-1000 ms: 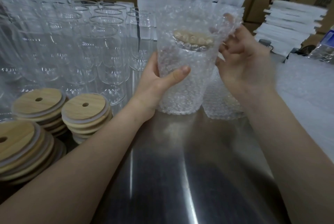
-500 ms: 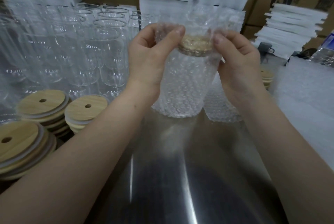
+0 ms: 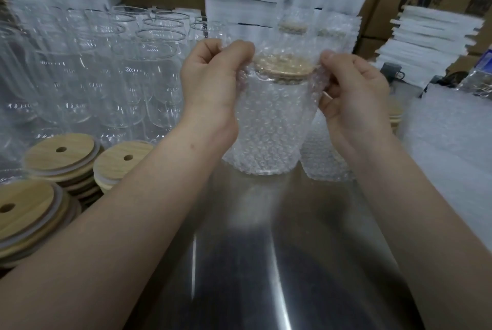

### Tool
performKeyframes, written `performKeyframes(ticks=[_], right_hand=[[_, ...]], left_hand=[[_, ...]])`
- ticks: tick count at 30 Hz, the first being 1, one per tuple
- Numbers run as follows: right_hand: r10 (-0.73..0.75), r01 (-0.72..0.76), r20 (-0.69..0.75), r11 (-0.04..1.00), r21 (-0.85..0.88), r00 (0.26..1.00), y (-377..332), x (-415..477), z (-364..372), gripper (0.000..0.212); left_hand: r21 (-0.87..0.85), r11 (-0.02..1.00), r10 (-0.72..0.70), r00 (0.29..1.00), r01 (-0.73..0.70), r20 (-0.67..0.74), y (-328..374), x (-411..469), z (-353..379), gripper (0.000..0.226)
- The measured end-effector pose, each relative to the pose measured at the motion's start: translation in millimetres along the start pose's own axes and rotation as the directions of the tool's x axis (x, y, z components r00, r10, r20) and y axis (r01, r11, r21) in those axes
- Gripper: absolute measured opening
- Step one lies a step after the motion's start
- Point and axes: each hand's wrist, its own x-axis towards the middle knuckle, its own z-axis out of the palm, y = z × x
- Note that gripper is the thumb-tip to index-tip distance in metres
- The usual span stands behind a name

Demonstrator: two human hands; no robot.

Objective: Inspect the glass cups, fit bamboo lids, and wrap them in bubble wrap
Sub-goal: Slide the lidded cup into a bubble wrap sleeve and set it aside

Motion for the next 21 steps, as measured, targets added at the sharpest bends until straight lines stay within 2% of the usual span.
performKeyframes(ticks=[5,10,12,15,18,21], right_hand=[[0.184,-0.173,-0.102,0.979,0.109,0.978,3,3,2,0.016],[0.196,-0.178,-0.112,0.972,0.154,0.974,3,1,3,0.018],[0.13,-0.122,-0.127,0.99,0.069,0.983,3,-1,3,0.02],[-0.02,-0.001,-0.14,0.989,-0.15,0.99,3,-4,7,0.018],[-0.155,0.091,-0.138,0.918,-0.385,0.978,6,-5,9,0.024],[-0.263,0.166,-0.089,0.8,-0.576,0.961,8,-8,9,0.035]], left_hand=[[-0.013,0.997,-0.075,0.995,0.074,-0.067,0,1,3,0.026],[-0.023,0.998,-0.067,0.997,0.066,-0.031,-1,-3,4,0.026],[-0.025,0.998,-0.065,0.998,0.065,-0.012,-4,-5,4,0.029],[-0.025,0.999,-0.037,0.999,0.037,-0.013,-9,-7,3,0.027],[0.038,0.999,0.017,1.0,-0.018,0.017,-17,-10,1,0.026],[0.051,0.996,0.073,0.992,-0.079,0.102,-28,-14,-3,0.024]])
